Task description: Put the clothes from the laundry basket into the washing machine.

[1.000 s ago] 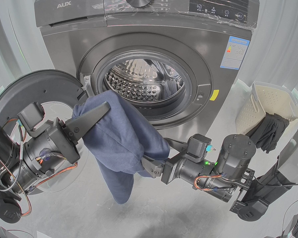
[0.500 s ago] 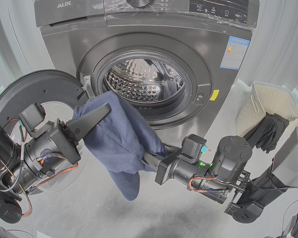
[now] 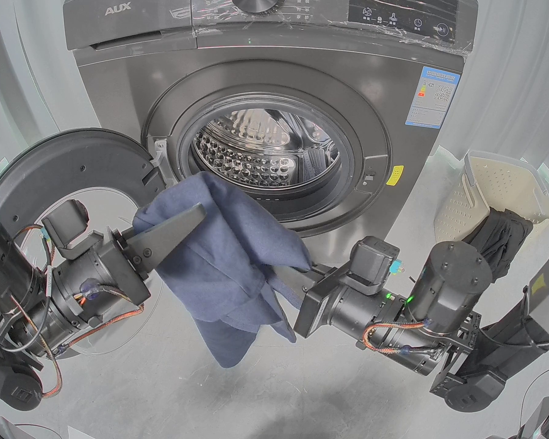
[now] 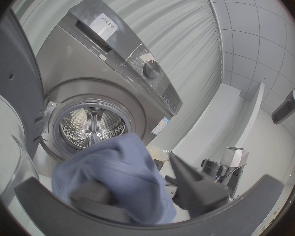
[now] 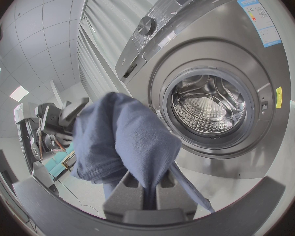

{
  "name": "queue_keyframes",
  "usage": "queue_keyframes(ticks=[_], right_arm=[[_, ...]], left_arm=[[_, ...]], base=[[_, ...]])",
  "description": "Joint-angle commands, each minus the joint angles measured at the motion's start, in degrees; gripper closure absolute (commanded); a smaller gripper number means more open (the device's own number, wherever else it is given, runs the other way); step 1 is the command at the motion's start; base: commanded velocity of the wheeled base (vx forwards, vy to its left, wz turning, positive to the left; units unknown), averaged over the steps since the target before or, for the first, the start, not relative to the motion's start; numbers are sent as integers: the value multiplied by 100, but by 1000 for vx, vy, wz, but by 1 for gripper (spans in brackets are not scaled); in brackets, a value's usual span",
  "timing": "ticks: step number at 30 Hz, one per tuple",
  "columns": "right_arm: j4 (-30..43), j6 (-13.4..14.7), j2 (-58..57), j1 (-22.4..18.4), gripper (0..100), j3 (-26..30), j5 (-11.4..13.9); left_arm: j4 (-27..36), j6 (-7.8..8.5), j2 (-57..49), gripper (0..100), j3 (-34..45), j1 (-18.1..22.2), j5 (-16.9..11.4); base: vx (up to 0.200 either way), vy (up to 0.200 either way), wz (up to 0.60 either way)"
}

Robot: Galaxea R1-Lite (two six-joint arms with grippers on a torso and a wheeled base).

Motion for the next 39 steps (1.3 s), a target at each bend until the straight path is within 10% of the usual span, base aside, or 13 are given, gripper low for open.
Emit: queue_keyframes(ticks=[1,20,39], right_arm=[[8,126,-424,-2,100,-1,-21],[-203,258,-925,42,100,166,-39],[-467,302,-1689,-46,100,1080,-48]], left_arm=[[-15,-5,271,0,19,382,-10],[-24,136,790,0,89,479,87],[-806,1621,2038,0,722,488,78]], base=[[0,0,0],[0,0,0],[0,0,0]])
